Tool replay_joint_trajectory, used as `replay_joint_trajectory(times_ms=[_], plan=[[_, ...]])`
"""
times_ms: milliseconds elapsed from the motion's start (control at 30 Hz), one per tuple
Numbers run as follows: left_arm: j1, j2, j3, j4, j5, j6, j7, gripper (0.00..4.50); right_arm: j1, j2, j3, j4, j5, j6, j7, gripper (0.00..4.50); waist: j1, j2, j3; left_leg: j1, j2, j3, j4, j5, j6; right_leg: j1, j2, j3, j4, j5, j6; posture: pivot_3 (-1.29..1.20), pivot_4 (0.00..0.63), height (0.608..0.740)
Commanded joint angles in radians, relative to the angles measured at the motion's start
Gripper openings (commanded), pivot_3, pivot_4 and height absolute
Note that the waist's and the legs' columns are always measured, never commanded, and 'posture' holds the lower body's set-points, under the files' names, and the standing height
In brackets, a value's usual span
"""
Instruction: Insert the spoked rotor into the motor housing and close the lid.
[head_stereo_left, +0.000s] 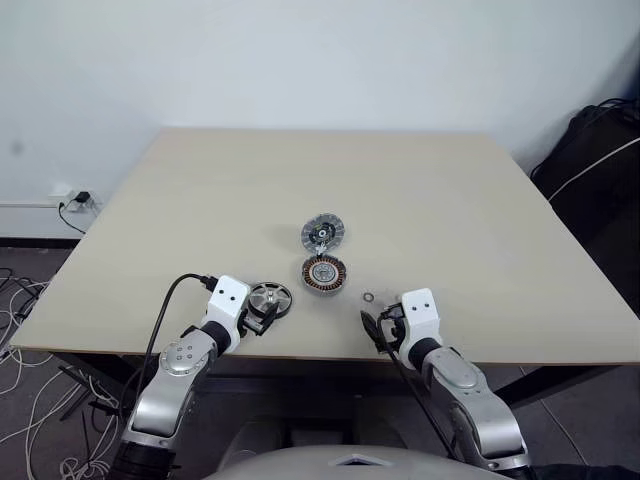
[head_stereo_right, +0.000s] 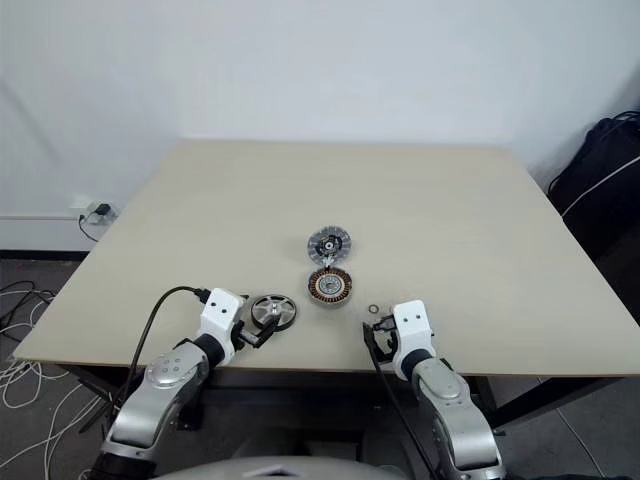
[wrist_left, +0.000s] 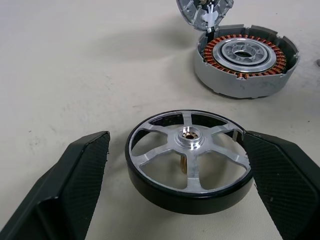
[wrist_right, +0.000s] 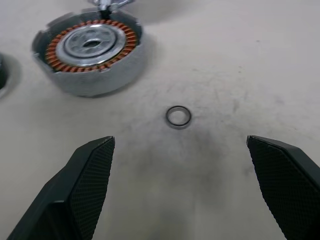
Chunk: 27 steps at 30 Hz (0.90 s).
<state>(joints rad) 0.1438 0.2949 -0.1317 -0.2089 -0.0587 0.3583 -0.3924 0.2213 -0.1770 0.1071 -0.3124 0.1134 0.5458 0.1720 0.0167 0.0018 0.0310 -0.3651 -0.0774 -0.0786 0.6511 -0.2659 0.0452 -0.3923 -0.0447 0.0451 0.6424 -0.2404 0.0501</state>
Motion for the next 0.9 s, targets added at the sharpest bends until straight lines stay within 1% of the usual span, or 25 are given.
replay_joint_trajectory(times_ms=[33,233,467,633,767,867,900], plan=[[-0.017,-0.004,-0.006,-0.013,0.001,-0.015,-0.002,4.46,-0.052,0.027,-0.024,0.035,-0.020,-0.029,-0.040,4.50,-0.001,0.000,0.000,0.000,0.000,0.000,0.000,0.000,0.000,0.000,0.000,0.000,0.000,0.000,0.000,0.00,0.000,0.740],[-0.022,-0.006,-0.009,-0.010,0.002,-0.014,-0.002,4.46,-0.150,0.071,-0.027,0.167,-0.045,-0.066,-0.076,4.50,-0.002,0.001,0.000,0.000,0.000,0.000,0.000,0.000,0.000,0.000,0.000,0.000,0.000,0.000,0.000,0.00,0.000,0.740],[-0.012,-0.004,-0.004,-0.021,0.001,-0.011,0.005,4.46,-0.239,0.092,-0.025,0.301,-0.061,-0.116,-0.077,4.50,-0.004,0.001,0.001,0.000,0.000,0.000,-0.001,0.000,0.000,0.000,0.001,0.000,0.000,0.001,0.001,0.00,0.000,0.740],[-0.007,-0.005,-0.001,-0.028,0.001,-0.008,0.010,4.46,-0.275,0.103,-0.025,0.382,-0.068,-0.145,-0.073,4.50,-0.004,0.001,0.001,0.001,0.000,0.000,-0.001,0.000,0.000,0.000,0.001,0.000,0.001,0.001,0.000,0.00,0.000,0.740],[0.000,-0.004,0.001,-0.033,0.001,-0.008,0.015,4.46,-0.274,0.107,-0.020,0.428,-0.072,-0.155,-0.063,4.50,-0.005,0.002,0.000,0.001,0.000,0.000,-0.001,0.000,0.000,0.000,0.001,0.000,0.001,0.001,0.000,0.00,0.000,0.740],[0.003,-0.003,0.002,-0.033,0.000,-0.009,0.018,4.50,-0.257,0.108,-0.017,0.447,-0.075,-0.156,-0.060,3.96,-0.005,0.002,0.000,0.001,0.000,0.000,-0.001,0.001,-0.001,0.000,0.001,0.000,0.001,0.001,0.000,0.00,0.000,0.740],[0.004,-0.003,0.001,-0.032,0.000,-0.009,0.019,4.50,-0.249,0.108,-0.017,0.449,-0.075,-0.156,-0.059,3.60,-0.005,0.002,0.000,0.001,0.000,0.000,-0.001,0.001,-0.001,0.000,0.001,0.000,0.001,0.001,0.000,0.00,0.000,0.740]])
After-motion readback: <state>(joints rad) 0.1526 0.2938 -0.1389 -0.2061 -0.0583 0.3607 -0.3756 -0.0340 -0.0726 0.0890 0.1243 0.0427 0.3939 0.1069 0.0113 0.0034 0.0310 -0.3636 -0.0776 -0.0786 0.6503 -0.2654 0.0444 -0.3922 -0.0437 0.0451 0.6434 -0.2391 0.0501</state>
